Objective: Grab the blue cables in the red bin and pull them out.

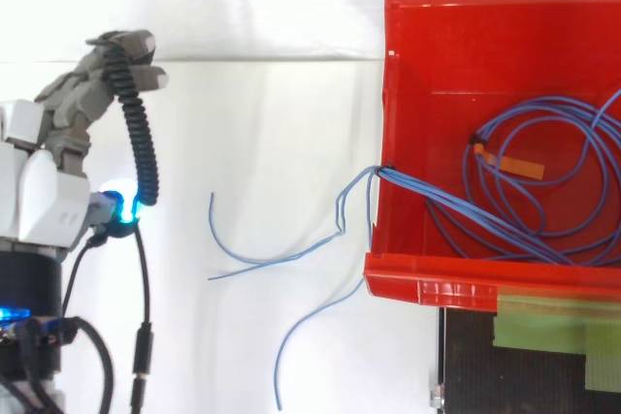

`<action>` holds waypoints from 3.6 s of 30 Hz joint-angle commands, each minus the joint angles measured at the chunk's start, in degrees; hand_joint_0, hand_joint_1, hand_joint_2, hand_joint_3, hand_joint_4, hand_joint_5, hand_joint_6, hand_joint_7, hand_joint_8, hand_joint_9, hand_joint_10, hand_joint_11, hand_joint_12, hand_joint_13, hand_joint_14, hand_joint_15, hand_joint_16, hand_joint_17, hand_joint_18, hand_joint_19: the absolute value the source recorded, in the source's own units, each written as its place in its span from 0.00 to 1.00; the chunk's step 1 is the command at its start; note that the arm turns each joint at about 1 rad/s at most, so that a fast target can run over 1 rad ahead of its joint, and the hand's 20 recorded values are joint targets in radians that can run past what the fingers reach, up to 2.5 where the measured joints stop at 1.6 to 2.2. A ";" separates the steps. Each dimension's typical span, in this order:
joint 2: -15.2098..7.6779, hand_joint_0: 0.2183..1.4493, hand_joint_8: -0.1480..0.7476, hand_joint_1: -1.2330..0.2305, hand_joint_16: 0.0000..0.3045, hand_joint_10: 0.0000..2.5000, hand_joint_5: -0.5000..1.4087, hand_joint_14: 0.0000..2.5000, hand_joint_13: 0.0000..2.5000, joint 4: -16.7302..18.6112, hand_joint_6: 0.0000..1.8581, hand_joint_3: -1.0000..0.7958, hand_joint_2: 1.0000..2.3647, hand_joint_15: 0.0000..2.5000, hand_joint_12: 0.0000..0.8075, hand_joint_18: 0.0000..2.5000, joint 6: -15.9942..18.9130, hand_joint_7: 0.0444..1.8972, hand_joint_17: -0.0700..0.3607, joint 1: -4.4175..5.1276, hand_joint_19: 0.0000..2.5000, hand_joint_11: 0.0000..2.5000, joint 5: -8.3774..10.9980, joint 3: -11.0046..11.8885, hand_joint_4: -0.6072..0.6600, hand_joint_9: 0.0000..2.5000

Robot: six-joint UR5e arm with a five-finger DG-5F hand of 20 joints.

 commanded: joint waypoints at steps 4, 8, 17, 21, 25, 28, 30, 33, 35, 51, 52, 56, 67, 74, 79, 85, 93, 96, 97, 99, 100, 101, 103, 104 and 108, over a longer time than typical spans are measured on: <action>-6.69 0.39 0.49 0.17 0.19 0.01 0.54 0.01 0.17 -1.40 0.01 0.00 0.00 0.16 0.49 0.20 9.42 0.18 0.46 -1.96 0.26 0.27 -8.46 4.40 0.64 0.25; -11.26 0.39 0.49 0.18 0.19 0.01 0.54 0.01 0.17 -12.13 0.01 0.00 0.00 0.15 0.49 0.20 13.55 0.18 0.46 -2.84 0.26 0.27 -14.09 13.19 0.64 0.25; -11.18 0.39 0.49 0.18 0.19 0.01 0.54 0.01 0.17 -18.89 0.01 0.00 0.00 0.16 0.49 0.20 10.56 0.18 0.46 -5.12 0.26 0.27 -13.65 14.51 0.64 0.25; -11.18 0.39 0.49 0.18 0.19 0.01 0.54 0.01 0.17 -30.93 0.01 0.00 0.00 0.16 0.49 0.20 12.76 0.18 0.46 -5.83 0.26 0.26 -14.35 17.58 0.64 0.26; -11.18 0.39 0.49 0.18 0.19 0.01 0.54 0.01 0.17 -35.59 0.01 0.00 0.00 0.16 0.49 0.20 12.76 0.18 0.46 -6.09 0.26 0.27 -14.26 18.64 0.64 0.26; -11.18 0.40 0.49 0.18 0.19 0.01 0.54 0.01 0.17 -37.97 0.01 0.00 0.00 0.16 0.49 0.20 11.09 0.18 0.46 -6.44 0.26 0.27 -14.09 20.22 0.64 0.26; -11.18 0.40 0.49 0.18 0.19 0.01 0.54 0.01 0.17 -38.49 0.01 0.00 0.00 0.16 0.49 0.20 9.42 0.18 0.46 -6.53 0.26 0.26 -14.00 20.83 0.64 0.26; -11.18 0.40 0.49 0.18 0.19 0.01 0.54 0.01 0.17 -38.93 0.01 0.00 0.00 0.16 0.49 0.20 7.57 0.18 0.46 -6.53 0.26 0.26 -13.56 21.71 0.64 0.26; -11.18 0.40 0.49 0.18 0.19 0.01 0.54 0.01 0.17 -38.67 0.01 0.00 0.00 0.16 0.49 0.20 5.02 0.18 0.46 -6.35 0.26 0.26 -13.21 22.68 0.64 0.26; -11.26 0.40 0.49 0.18 0.19 0.01 0.54 0.01 0.17 -28.65 0.01 0.00 0.00 0.16 0.49 0.20 -10.97 0.18 0.46 -5.12 0.26 0.27 -10.75 23.38 0.64 0.26; -11.26 0.40 0.49 0.18 0.19 0.01 0.54 0.01 0.17 -27.42 0.01 0.00 0.00 0.16 0.49 0.20 -12.91 0.18 0.46 -5.21 0.26 0.26 -10.31 22.77 0.64 0.26; -11.26 0.40 0.49 0.18 0.19 0.01 0.54 0.01 0.17 -25.13 0.01 0.00 0.00 0.16 0.49 0.20 -15.81 0.18 0.46 -5.39 0.26 0.26 -8.99 20.31 0.64 0.26; -11.18 0.40 0.49 0.18 0.19 0.01 0.54 0.01 0.17 -33.13 0.01 0.00 0.00 0.16 0.49 0.20 -17.30 0.17 0.46 -6.79 0.26 0.26 -9.87 21.98 0.64 0.26; -11.18 0.40 0.49 0.18 0.19 0.01 0.54 0.01 0.17 -33.13 0.01 0.00 0.00 0.16 0.49 0.20 -20.20 0.17 0.46 -7.32 0.26 0.26 -10.57 22.85 0.64 0.26; -11.18 0.41 0.49 0.17 0.19 0.01 0.55 0.01 0.17 -34.19 0.01 0.00 0.00 0.16 0.48 0.20 -21.43 0.19 0.46 -7.76 0.26 0.26 -10.57 25.58 0.65 0.26; -11.18 0.42 0.49 0.17 0.19 0.01 0.55 0.01 0.17 -33.40 0.01 0.00 0.00 0.16 0.48 0.20 -24.33 0.20 0.46 -8.29 0.26 0.26 -10.75 26.46 0.64 0.26; -11.18 0.42 0.48 0.16 0.18 0.01 0.55 0.01 0.17 -33.92 0.01 0.00 0.00 0.16 0.48 0.20 -26.44 0.27 0.45 -9.25 0.26 0.27 -12.86 26.37 0.65 0.26; -11.18 0.43 0.49 0.16 0.18 0.01 0.57 0.01 0.17 -34.10 0.01 0.00 0.00 0.16 0.48 0.20 -26.79 0.30 0.45 -9.52 0.26 0.27 -13.47 26.37 0.66 0.26; -11.18 0.43 0.49 0.16 0.18 0.01 0.57 0.01 0.17 -34.10 0.01 0.00 0.00 0.16 0.48 0.20 -26.97 0.30 0.45 -9.69 0.26 0.27 -13.74 26.37 0.66 0.25; -11.09 0.43 0.48 0.15 0.18 0.01 0.57 0.01 0.17 -34.27 0.01 0.00 0.00 0.16 0.48 0.20 -27.32 0.30 0.45 -9.87 0.26 0.27 -14.00 26.37 0.65 0.25; -10.91 0.43 0.49 0.15 0.18 0.01 0.57 0.01 0.17 -34.54 0.01 0.00 0.00 0.15 0.48 0.20 -27.50 0.30 0.45 -9.87 0.26 0.27 -14.09 26.37 0.65 0.25; -10.91 0.43 0.48 0.15 0.18 0.01 0.57 0.01 0.17 -34.71 0.01 0.00 0.00 0.16 0.48 0.20 -27.59 0.31 0.45 -9.96 0.26 0.27 -14.18 26.37 0.66 0.25; -10.82 0.43 0.48 0.15 0.18 0.01 0.58 0.01 0.17 -35.15 0.01 0.00 0.00 0.16 0.47 0.20 -27.85 0.31 0.45 -10.05 0.26 0.27 -14.26 26.37 0.65 0.26; -10.74 0.43 0.48 0.15 0.18 0.01 0.59 0.01 0.17 -35.50 0.01 0.00 0.00 0.16 0.47 0.20 -28.03 0.31 0.45 -10.13 0.26 0.27 -14.26 26.37 0.65 0.26; -10.30 0.44 0.48 0.14 0.18 0.01 0.63 0.01 0.17 -35.50 0.00 0.00 0.00 0.16 0.47 0.20 -28.64 0.37 0.45 -10.22 0.26 0.27 -14.26 26.46 0.65 0.26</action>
